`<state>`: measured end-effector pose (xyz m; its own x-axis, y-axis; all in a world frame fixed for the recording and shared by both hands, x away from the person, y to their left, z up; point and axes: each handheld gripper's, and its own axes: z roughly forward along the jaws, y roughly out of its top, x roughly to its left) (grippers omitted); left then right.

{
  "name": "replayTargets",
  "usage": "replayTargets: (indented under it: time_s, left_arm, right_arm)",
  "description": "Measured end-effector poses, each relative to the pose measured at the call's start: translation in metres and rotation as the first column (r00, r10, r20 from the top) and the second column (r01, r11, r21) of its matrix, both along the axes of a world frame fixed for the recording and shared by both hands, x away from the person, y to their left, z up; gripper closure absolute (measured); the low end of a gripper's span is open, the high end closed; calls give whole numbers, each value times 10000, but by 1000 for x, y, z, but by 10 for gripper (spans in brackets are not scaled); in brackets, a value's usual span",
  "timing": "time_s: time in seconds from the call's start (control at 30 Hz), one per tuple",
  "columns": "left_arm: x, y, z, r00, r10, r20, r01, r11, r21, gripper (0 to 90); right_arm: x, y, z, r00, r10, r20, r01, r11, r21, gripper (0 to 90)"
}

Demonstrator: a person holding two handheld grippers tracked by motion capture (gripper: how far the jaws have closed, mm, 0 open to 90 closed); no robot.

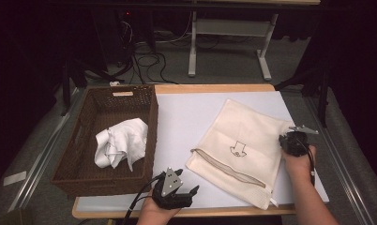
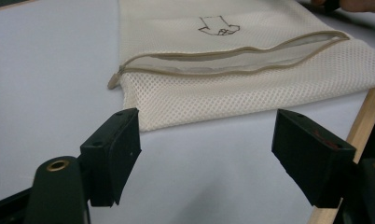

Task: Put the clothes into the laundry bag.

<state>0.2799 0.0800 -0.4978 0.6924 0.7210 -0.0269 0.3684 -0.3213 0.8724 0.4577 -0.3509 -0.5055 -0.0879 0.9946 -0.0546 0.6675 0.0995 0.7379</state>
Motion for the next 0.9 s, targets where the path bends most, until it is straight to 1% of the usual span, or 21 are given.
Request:
replayTargets:
  time_s: [0.03, 0.07, 0.13, 0.23, 0.27, 0.3, 0.33, 0.37, 0.4, 0.43, 0.5, 0.53, 0.57, 0.67, 0.7, 0.73, 0.77, 0.8, 0.83, 0.87, 0.9]
  left_arm:
    - [0, 0, 0, 10000, 0, 0, 0, 10000, 0, 233]
    - [1, -1, 0, 10000, -56, 21, 55, 10000, 78, 231]
    - [1, -1, 0, 10000, 17, 23, -17, 10000, 51, 224]
    - [0, -1, 0, 10000, -26, 29, 26, 9999, 113, 209]
    - [0, -1, 0, 9999, -52, 106, 50, 9998, 191, 200]
    - [0, -1, 0, 9999, -52, 106, 50, 9998, 191, 192]
    - [1, 0, 1, 9999, -60, 158, 57, 9999, 163, 183]
    - [2, 0, 1, 9999, -19, 162, 17, 9999, 147, 172]
    - [2, 0, 1, 9999, -19, 162, 17, 9999, 147, 162]
    - [2, -1, 1, 9997, 82, 220, -86, 9998, 184, 157]
    - [2, -1, 1, 9997, 75, 219, -79, 9998, 179, 155]
    - [2, -2, 0, 9997, 69, 238, -75, 9997, 232, 155]
    - [2, -2, 0, 9997, 39, 258, -47, 9995, 317, 151]
    - [3, -2, 0, 9998, 90, 204, -96, 9995, 301, 132]
    - [3, -2, 0, 9998, 93, 176, -98, 9995, 295, 125]
    - [3, -2, 0, 9998, 93, 176, -98, 9995, 295, 118]
    - [4, -2, 0, 9998, 83, 178, -89, 9995, 316, 104]
    - [5, -2, 0, 9997, 90, 218, -99, 9990, 428, 94]
    - [5, -2, 0, 9997, 90, 218, -99, 9990, 428, 82]
    - [6, -3, 0, 9998, 87, 168, -96, 9987, 502, 60]
    - [6, -3, 0, 9998, 87, 168, -96, 9987, 502, 39]
  right_arm:
    - [0, 0, 0, 10000, 0, 0, 0, 10000, 0, 848]
    - [-10, -8, 0, 9998, -182, -51, 182, 9998, 3, 834]
    - [-17, -13, -2, 9998, -144, -148, 146, 9998, 114, 773]
    - [-24, -18, 1, 9999, -122, 59, 119, 9988, 483, 593]
    - [-28, -19, 4, 9998, -3, 222, -8, 9988, 499, 550]
    - [-28, -19, 4, 9998, -3, 222, -8, 9988, 499, 550]
    - [-38, -18, 10, 9981, 245, 571, -299, 9949, 964, 427]
    - [-43, -16, 12, 9969, 388, 690, -461, 9932, 1073, 370]
    - [-43, -16, 12, 9969, 388, 690, -461, 9932, 1073, 370]
    - [-54, -10, 16, 9921, 806, 959, -912, 9896, 1115, 278]
    - [-64, -3, 18, 9874, 1080, 1158, -1203, 9872, 1050, 218]
    - [-64, -3, 18, 9874, 1080, 1158, -1203, 9872, 1050, 218]
    - [-75, 7, 21, 9834, 1422, 1126, -1512, 9856, 757, 155]
    - [-90, 21, 27, 9723, 1860, 1418, -1977, 9775, 733, 89]
    - [-94, 26, 29, 9707, 1915, 1452, -2034, 9764, 720, 49]
    - [-94, 26, 29, 9707, 1915, 1452, -2034, 9764, 720, 49]
    - [-103, 36, 33, 9630, 2195, 1565, -2320, 9705, 663, 3]
    - [-107, 41, 35, 9577, 2336, 1681, -2470, 9669, 637, 3]
    - [-107, 41, 35, 9577, 2336, 1681, -2470, 9669, 637, 3]
    - [-117, 51, 39, 9471, 2606, 1875, -2760, 9592, 610, 2]
    - [-121, 55, 40, 9399, 2817, 1928, -2982, 9525, 623, 2]
